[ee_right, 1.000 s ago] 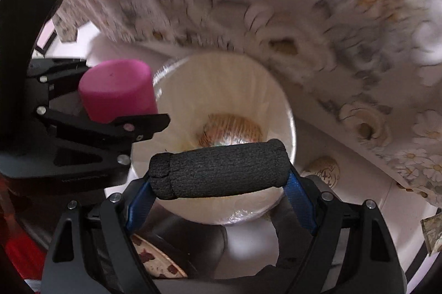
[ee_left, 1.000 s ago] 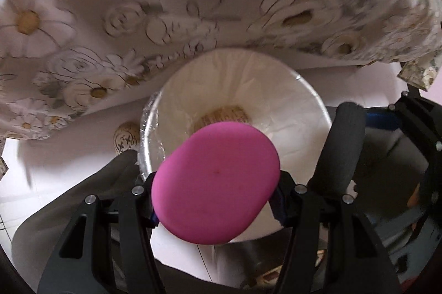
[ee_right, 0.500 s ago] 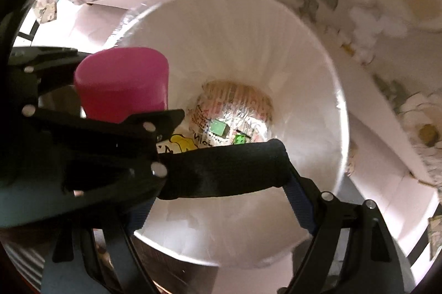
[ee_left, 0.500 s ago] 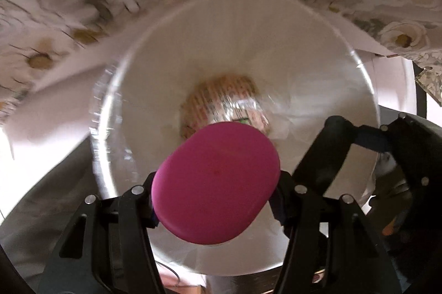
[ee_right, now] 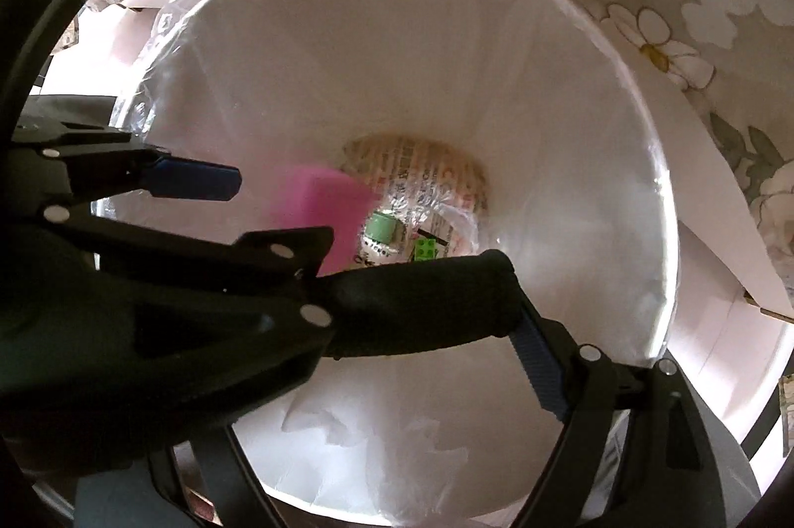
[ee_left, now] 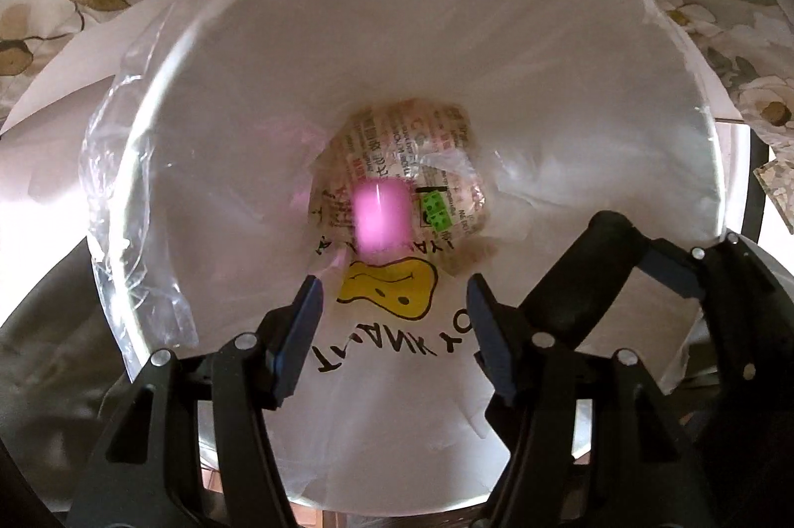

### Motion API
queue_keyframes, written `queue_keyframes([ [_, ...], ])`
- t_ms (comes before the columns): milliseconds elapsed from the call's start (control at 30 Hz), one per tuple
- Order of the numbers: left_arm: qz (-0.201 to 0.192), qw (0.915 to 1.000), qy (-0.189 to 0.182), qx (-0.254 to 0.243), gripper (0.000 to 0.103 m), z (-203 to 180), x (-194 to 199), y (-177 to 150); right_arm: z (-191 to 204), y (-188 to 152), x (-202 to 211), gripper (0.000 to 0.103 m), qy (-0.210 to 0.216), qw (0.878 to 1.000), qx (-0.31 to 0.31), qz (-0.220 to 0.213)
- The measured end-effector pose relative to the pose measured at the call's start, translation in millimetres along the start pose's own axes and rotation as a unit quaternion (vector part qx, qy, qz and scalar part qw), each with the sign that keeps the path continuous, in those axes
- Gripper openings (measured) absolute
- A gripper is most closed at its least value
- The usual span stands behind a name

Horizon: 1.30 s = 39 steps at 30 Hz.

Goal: Collect trash
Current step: 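Raise both open grippers from the bin back toward the bed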

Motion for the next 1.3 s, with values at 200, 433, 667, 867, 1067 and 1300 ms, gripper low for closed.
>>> queue_keyframes([
  [200,-0.005,1.0,0.002,-0.004,0.061,-1,4,1,-1,0,5,0.088,0.011,1.0,-0.003,0.0],
  [433,-0.026,0.9995,0.004,-0.016,0.061,-5,26,-3,-2,-2,28,0.088,0.022,0.999,-0.013,-0.024],
  [667,-0.076,0.9964,0.008,-0.036,0.061,-9,86,-20,4,-8,67,0.088,0.032,0.998,-0.011,-0.054],
  [867,-0.146,0.9883,0.007,-0.044,0.061,-6,160,-40,6,-17,130,0.088,0.032,0.994,0.004,-0.105],
  [1067,-0.226,0.9733,-0.003,-0.042,0.061,-3,241,-57,-3,-26,199,0.088,0.036,0.984,0.004,-0.173],
  [1300,-0.311,0.9489,0.0,-0.053,0.061,-15,324,-60,-20,-33,282,0.088,0.038,0.965,-0.012,-0.26],
])
Point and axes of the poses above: each gripper's, at about its wrist camera, not at the fingertips, and x roughly against the way its jaws point, z to its left, y to its top, the point moved 7 cm from there along -x, roughly the way its jaws point, and after that the axes turned 4 degrees about -x, right-handed, at the moved point
